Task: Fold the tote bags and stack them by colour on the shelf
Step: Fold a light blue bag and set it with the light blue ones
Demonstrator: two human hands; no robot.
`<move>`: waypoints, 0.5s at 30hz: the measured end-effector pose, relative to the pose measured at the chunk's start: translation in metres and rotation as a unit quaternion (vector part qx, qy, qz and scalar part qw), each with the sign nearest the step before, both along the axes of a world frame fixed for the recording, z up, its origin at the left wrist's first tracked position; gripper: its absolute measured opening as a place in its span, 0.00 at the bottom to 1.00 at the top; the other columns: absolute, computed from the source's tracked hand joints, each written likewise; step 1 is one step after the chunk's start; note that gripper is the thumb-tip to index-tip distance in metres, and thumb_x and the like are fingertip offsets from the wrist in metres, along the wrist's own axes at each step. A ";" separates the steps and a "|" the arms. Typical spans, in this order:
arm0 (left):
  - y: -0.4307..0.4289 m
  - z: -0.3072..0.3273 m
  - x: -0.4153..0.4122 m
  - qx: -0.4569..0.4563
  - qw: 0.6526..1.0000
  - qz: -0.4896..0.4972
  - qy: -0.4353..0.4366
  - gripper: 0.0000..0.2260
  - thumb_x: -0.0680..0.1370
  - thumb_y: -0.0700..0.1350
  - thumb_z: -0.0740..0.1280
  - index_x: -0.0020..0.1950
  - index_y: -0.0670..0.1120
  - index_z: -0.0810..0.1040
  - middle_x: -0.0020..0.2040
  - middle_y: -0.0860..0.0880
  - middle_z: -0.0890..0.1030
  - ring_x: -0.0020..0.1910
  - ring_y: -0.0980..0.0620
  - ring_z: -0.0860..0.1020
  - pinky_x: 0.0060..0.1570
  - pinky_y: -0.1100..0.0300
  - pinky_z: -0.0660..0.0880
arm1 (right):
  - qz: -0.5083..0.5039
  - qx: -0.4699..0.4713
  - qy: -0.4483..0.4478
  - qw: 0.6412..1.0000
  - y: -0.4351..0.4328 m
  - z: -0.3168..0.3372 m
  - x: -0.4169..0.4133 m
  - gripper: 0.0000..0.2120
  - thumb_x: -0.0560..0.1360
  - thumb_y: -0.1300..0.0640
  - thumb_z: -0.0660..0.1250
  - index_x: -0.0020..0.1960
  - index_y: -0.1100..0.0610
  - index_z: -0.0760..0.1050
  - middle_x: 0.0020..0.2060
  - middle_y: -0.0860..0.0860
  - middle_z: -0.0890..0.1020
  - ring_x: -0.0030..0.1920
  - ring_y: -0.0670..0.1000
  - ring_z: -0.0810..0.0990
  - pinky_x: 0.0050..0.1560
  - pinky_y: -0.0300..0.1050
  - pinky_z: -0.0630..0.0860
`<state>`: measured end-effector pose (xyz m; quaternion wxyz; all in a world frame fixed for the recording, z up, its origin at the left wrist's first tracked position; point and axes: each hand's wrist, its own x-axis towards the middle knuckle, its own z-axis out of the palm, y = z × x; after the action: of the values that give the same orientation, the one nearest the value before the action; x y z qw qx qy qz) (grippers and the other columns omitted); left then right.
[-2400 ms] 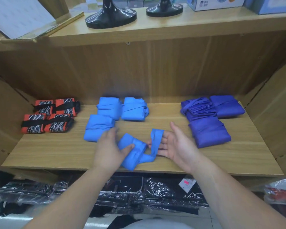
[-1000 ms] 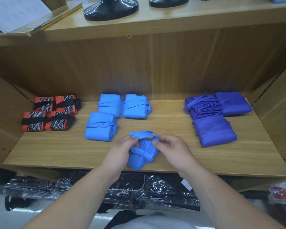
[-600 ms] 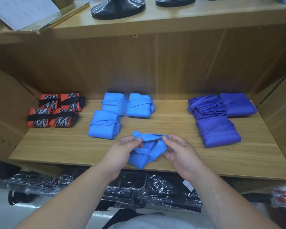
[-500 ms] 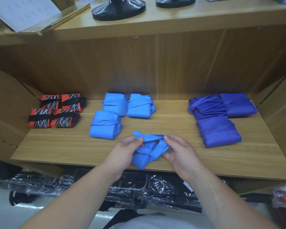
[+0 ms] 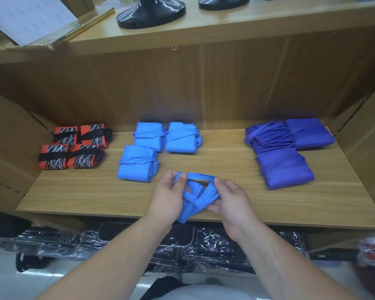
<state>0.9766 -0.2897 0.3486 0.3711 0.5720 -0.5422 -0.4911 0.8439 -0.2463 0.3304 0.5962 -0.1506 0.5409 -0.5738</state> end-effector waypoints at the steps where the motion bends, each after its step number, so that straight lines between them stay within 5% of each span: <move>1: 0.000 0.001 0.000 0.005 1.000 0.005 0.012 0.11 0.84 0.43 0.63 0.42 0.43 0.72 0.33 0.50 0.76 0.31 0.56 0.73 0.33 0.66 0.70 | -0.001 -0.009 -0.006 1.000 0.001 0.001 0.001 0.10 0.85 0.55 0.59 0.54 0.62 0.75 0.50 0.60 0.86 0.53 0.57 0.86 0.45 0.48 0.84; 5: 0.000 0.008 0.002 0.030 0.997 0.027 0.067 0.11 0.84 0.43 0.63 0.41 0.44 0.72 0.31 0.52 0.79 0.30 0.57 0.76 0.32 0.68 0.72 | 0.009 -0.053 -0.033 0.998 0.003 0.009 0.006 0.10 0.85 0.56 0.59 0.49 0.59 0.74 0.51 0.62 0.86 0.54 0.57 0.86 0.57 0.57 0.81; 11: 0.002 0.016 0.014 0.111 0.974 -0.013 0.195 0.07 0.84 0.44 0.62 0.48 0.42 0.74 0.46 0.37 0.85 0.44 0.43 0.83 0.53 0.49 0.78 | 0.029 -0.092 -0.067 0.993 0.003 0.016 0.003 0.09 0.84 0.59 0.59 0.46 0.59 0.71 0.41 0.57 0.87 0.45 0.51 0.87 0.48 0.50 0.82; 15: 0.004 0.011 0.020 0.124 0.966 0.003 0.229 0.06 0.82 0.44 0.64 0.47 0.43 0.76 0.45 0.39 0.82 0.43 0.46 0.80 0.48 0.52 0.77 | 0.052 -0.081 -0.049 0.994 0.000 0.011 0.008 0.06 0.82 0.63 0.63 0.46 0.58 0.71 0.43 0.57 0.86 0.44 0.54 0.85 0.49 0.53 0.82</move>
<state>0.9964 -0.2855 0.3599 0.4134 0.4873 -0.3760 -0.6710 0.8521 -0.2459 0.3412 0.6369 -0.1983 0.4543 -0.5904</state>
